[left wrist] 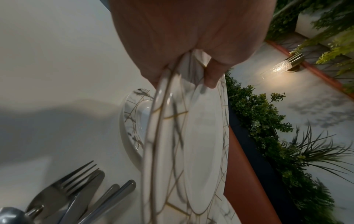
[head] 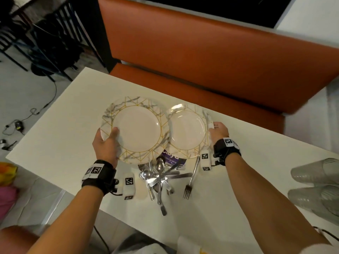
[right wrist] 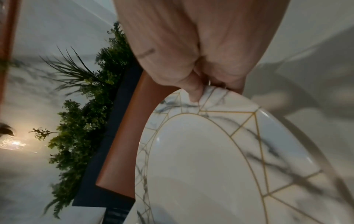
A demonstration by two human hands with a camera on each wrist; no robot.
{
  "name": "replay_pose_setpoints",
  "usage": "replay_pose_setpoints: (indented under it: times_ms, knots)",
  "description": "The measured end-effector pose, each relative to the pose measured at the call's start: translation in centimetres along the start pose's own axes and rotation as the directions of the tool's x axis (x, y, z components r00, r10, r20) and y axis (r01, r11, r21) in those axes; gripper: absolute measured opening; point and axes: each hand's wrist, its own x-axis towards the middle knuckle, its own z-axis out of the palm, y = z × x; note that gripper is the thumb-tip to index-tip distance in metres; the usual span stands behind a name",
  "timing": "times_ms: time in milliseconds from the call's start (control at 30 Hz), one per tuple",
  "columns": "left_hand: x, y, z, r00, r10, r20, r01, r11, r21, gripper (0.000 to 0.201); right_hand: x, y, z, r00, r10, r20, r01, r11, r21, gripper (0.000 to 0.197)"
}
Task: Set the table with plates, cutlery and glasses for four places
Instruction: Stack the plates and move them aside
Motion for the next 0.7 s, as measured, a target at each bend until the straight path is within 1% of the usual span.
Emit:
replay_pose_setpoints:
  times_ms: [67,133,233,300,333,367,433,467,500,567,633,700]
  knots:
    - [-0.2,-0.1,0.4,1.000,0.004,-0.008,-0.004,1.000,0.011,0.012,0.3,-0.3,-0.5,0.998,-0.059,-0.020,0.060,0.996,0.062,0.033]
    - [-0.2,-0.2,0.9,1.000,0.013,-0.017,-0.013,1.000,-0.006,0.013,0.4,-0.4,-1.2,0.991,-0.116,-0.071,0.123,0.987,0.099,0.031]
    - [-0.4,-0.1,1.6,1.000,0.005,-0.006,-0.006,0.999,-0.035,0.017,0.0,-0.4,-3.1,0.960,-0.174,-0.218,0.206,0.970,0.132,0.029]
    - [-0.5,-0.1,2.0,1.000,0.016,0.010,-0.016,0.998,-0.060,0.020,-0.5,-0.4,-4.8,0.933,-0.175,-0.313,0.239,0.955,0.177,0.029]
    - [-0.4,-0.1,2.3,1.000,0.021,0.007,-0.020,0.997,-0.069,0.028,-0.7,-0.3,-5.5,0.921,-0.168,-0.351,0.252,0.945,0.210,0.029]
    - [-0.4,-0.3,2.5,1.000,0.001,-0.005,-0.002,0.997,-0.072,0.049,-1.1,-0.2,-6.3,0.911,-0.161,-0.380,0.263,0.935,0.236,0.030]
    - [-0.3,-0.9,2.8,0.999,-0.045,-0.028,0.044,0.997,-0.056,0.101,-2.0,-0.1,-7.4,0.904,-0.153,-0.399,0.273,0.924,0.267,0.032]
    - [-0.4,-1.2,3.0,0.997,-0.075,-0.007,0.075,0.995,-0.060,0.111,-2.5,0.0,-7.7,0.909,-0.150,-0.389,0.269,0.923,0.274,0.034]
    - [-0.9,-1.1,3.4,0.994,-0.109,0.028,0.111,0.991,-0.072,0.108,-3.1,0.0,-7.9,0.921,-0.143,-0.363,0.252,0.928,0.275,0.035]
    - [-1.7,-1.2,4.0,0.983,-0.167,0.069,0.173,0.981,-0.089,0.091,-4.5,0.0,-7.6,0.944,-0.115,-0.311,0.205,0.939,0.276,0.038]
    - [-1.9,-1.6,4.5,0.972,-0.205,0.115,0.215,0.972,-0.091,0.087,-5.9,-0.2,-6.7,0.956,-0.102,-0.276,0.178,0.947,0.268,0.040]
    - [-2.0,-1.5,5.0,0.962,-0.228,0.150,0.241,0.968,-0.076,0.083,-7.2,-0.3,-5.6,0.958,-0.088,-0.271,0.157,0.957,0.244,0.038]
